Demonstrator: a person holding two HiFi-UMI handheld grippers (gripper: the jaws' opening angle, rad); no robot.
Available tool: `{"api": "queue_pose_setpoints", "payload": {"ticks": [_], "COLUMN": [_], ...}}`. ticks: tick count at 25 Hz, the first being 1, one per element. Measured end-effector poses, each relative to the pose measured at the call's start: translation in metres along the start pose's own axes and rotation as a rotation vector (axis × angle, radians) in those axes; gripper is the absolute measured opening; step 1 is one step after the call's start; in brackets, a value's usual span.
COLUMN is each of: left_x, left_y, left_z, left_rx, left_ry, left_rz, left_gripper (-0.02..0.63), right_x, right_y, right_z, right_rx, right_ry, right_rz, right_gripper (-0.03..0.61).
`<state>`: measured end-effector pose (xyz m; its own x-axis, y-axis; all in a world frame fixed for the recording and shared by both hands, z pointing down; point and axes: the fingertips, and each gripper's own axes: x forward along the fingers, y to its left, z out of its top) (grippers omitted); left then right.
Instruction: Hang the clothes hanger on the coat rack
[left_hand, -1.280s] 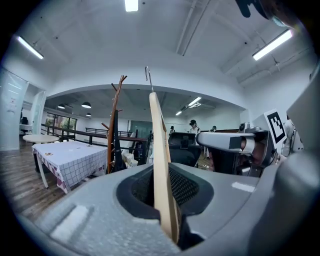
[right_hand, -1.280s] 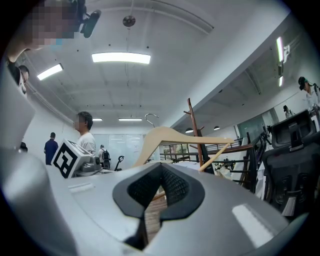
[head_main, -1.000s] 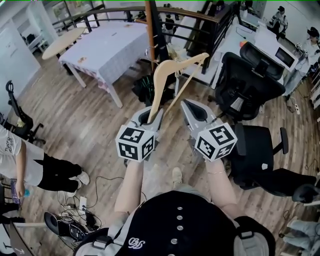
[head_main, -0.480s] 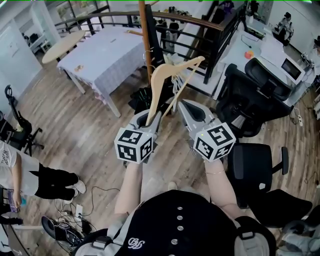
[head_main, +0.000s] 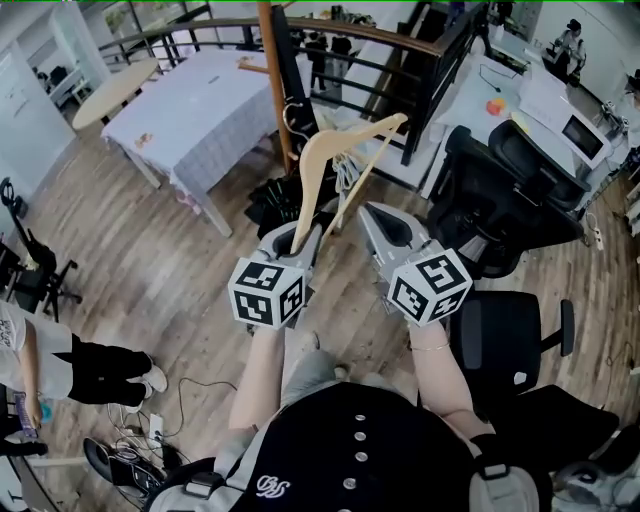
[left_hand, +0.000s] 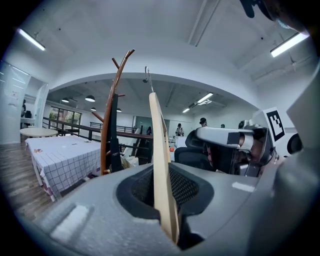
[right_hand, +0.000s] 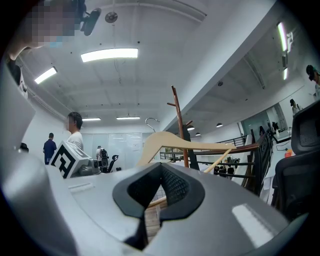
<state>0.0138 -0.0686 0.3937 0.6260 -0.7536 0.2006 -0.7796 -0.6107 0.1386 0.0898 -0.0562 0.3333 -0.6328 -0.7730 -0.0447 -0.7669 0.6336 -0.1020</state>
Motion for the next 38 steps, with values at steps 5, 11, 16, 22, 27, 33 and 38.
{"api": "queue_pose_setpoints", "payload": {"ticks": [5,11,16,22,27,33,38], "left_x": [0.018,0.048,0.075,0.108,0.135,0.165,0.184], "left_y": [0.017,0.048,0.078,0.114,0.144,0.176,0.197], "left_z": [0.008,0.026,0.039,0.066,0.086,0.106,0.118], "left_rx": [-0.001,0.004,0.019,0.023,0.035,0.036,0.074], "left_ry": [-0.012,-0.031,-0.036,-0.07,-0.082,-0.106,-0.099], "left_rz": [-0.005,-0.033,-0.042,-0.067,-0.076,-0.087,-0.094], "left_gripper": [0.04,0.04,0.04,0.04,0.04,0.04,0.04], "right_x": [0.021,0.061,0.099,0.148,0.184,0.224,0.25], "right_y": [-0.018,-0.039,-0.059,-0.08,-0.095,-0.115,-0.132], "right_z": [-0.001,0.002,0.003,0.017,0.025,0.029,0.028], "right_rx": [0.0,-0.012,-0.02,-0.058,-0.076,-0.08,-0.066], "right_ry": [-0.003,-0.01,-0.015,-0.023,-0.036,-0.049,-0.058], "right_rz": [-0.018,-0.036,-0.038,-0.041,-0.052,-0.071,-0.097], "right_gripper": [-0.005,-0.005,-0.005,-0.005,-0.005,-0.005,-0.005]}}
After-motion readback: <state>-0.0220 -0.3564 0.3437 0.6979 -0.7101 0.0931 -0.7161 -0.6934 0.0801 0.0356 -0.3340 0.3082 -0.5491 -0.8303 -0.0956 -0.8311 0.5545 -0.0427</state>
